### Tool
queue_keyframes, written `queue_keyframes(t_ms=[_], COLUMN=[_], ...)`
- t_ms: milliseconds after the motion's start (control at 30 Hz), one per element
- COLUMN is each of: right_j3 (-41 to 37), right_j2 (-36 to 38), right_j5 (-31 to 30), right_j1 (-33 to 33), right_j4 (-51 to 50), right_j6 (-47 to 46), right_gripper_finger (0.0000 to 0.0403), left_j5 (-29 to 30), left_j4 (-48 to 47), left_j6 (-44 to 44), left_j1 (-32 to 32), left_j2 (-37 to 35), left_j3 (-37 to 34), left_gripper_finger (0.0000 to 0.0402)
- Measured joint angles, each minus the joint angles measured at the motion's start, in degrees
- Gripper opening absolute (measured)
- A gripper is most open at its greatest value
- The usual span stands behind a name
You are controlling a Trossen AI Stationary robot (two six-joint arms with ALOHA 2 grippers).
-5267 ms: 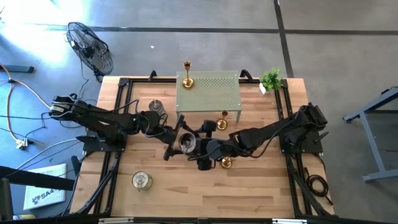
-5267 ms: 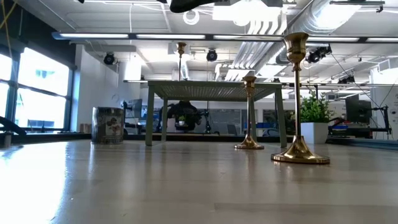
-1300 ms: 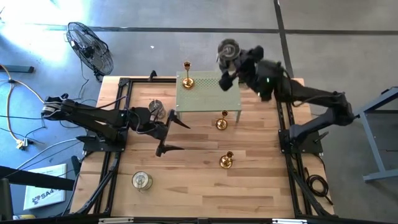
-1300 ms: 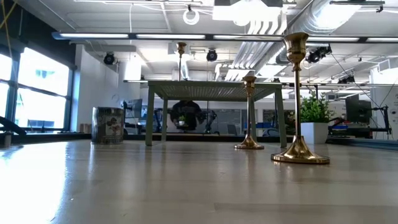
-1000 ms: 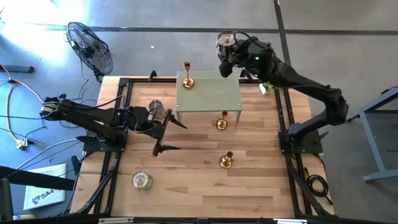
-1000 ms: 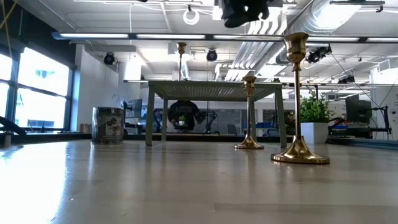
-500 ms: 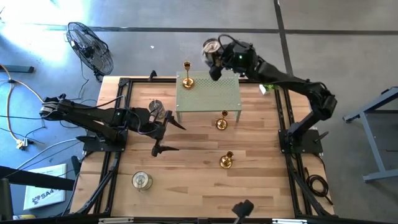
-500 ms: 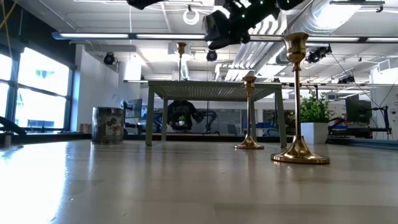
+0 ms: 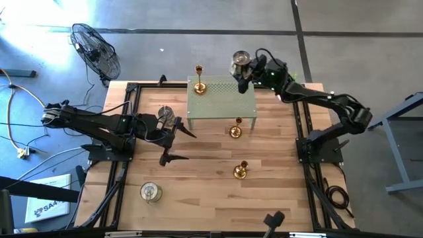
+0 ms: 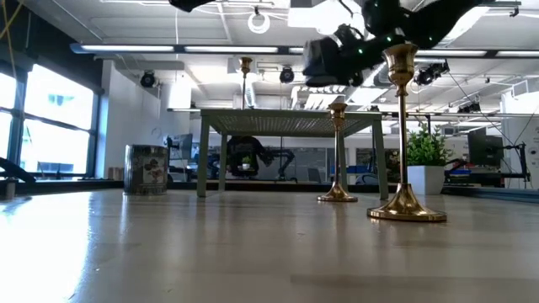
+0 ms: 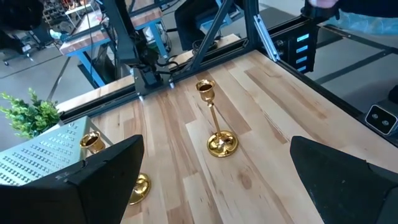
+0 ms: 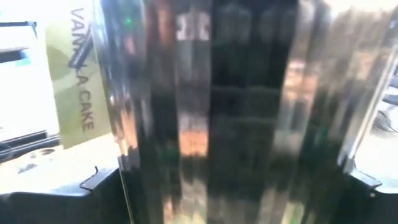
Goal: Pick & Place candle stick holders
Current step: Put the middle right silver scented candle on the shelf
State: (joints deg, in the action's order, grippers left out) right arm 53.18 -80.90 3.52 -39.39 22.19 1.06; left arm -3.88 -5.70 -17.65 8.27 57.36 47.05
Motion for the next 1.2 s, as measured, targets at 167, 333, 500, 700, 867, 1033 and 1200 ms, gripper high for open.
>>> queue_keyframes(t_ms=[167,333,500,700,867,1033,1200], right_j3=[-6.69,-11.34,-14.90,-16.64,-16.61,-16.61,-16.41], right_j2=[0.43,0.27,0.12,-0.20,-0.41,-3.44,-7.32], right_j5=[3.81,3.89,1.17,2.74,2.80,3.10,3.05], right_j1=[-3.20,-5.07,-6.94,-6.79,-5.45,-4.00,-3.24], right_j4=[6.49,10.01,12.92,15.49,14.24,13.86,18.39], right_j6=[-2.56,-2.79,-5.23,-5.44,-4.30,-3.69,-3.61], right_gripper_finger=[0.0349,0.0349,0.0349,0.0349,0.0349,0.0349,0.0349], left_j5=[0.02,0.83,1.91,1.95,1.95,1.95,1.95], left_j4=[-0.01,0.06,0.12,0.13,0.23,0.23,0.29], left_j6=[-0.02,-0.02,-0.02,-0.02,-0.02,-0.02,-0.02], left_j1=[0.00,0.00,0.00,0.00,0.00,0.00,0.00], left_j2=[0.00,0.00,0.00,0.00,0.00,0.02,0.02], left_j3=[0.00,0.00,0.00,0.00,0.02,0.02,0.07], left_gripper_finger=[0.0399,0.0399,0.0399,0.0399,0.0399,0.0399,0.0399])
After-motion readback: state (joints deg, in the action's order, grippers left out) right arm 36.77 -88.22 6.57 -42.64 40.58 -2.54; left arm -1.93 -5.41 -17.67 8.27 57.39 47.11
